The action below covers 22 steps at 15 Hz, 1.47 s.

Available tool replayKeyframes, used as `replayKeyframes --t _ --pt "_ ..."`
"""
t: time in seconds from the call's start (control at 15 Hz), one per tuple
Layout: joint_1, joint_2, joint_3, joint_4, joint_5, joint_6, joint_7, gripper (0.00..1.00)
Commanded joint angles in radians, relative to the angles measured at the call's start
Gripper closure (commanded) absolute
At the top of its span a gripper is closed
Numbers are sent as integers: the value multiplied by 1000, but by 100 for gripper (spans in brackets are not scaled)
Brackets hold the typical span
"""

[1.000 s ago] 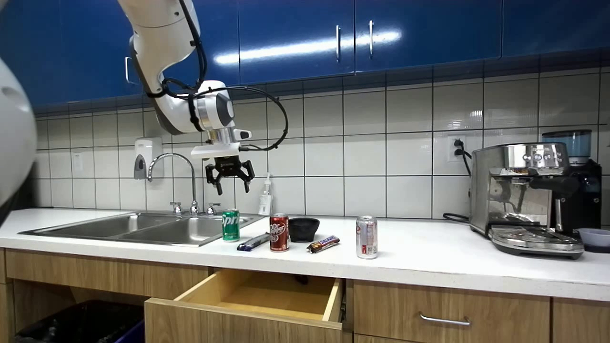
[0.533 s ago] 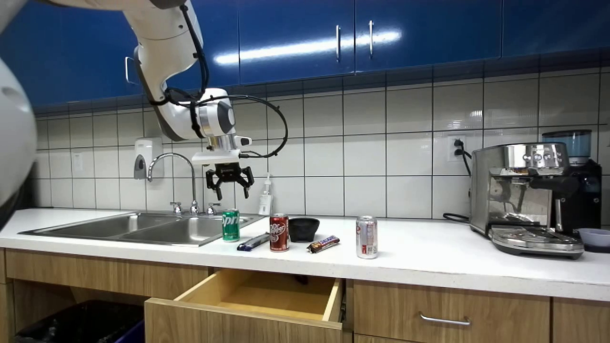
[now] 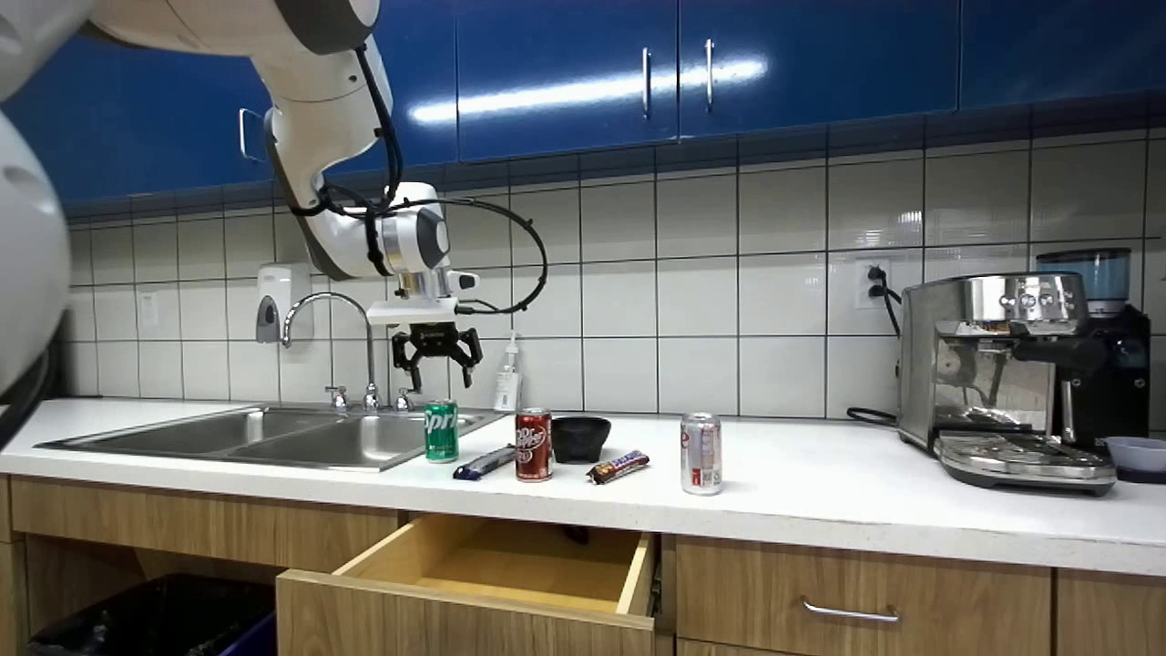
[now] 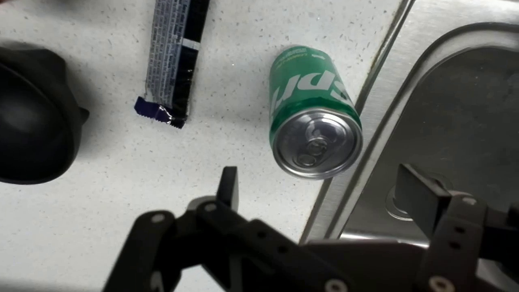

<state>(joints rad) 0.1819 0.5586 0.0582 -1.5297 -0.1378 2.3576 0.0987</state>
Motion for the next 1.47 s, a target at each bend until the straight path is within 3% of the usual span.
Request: replayKeyframes --t 0.0,1.4 --pt "-5 38 10 62 27 -21 -22 0" --pt "-7 93 11 103 61 -141 -22 0"
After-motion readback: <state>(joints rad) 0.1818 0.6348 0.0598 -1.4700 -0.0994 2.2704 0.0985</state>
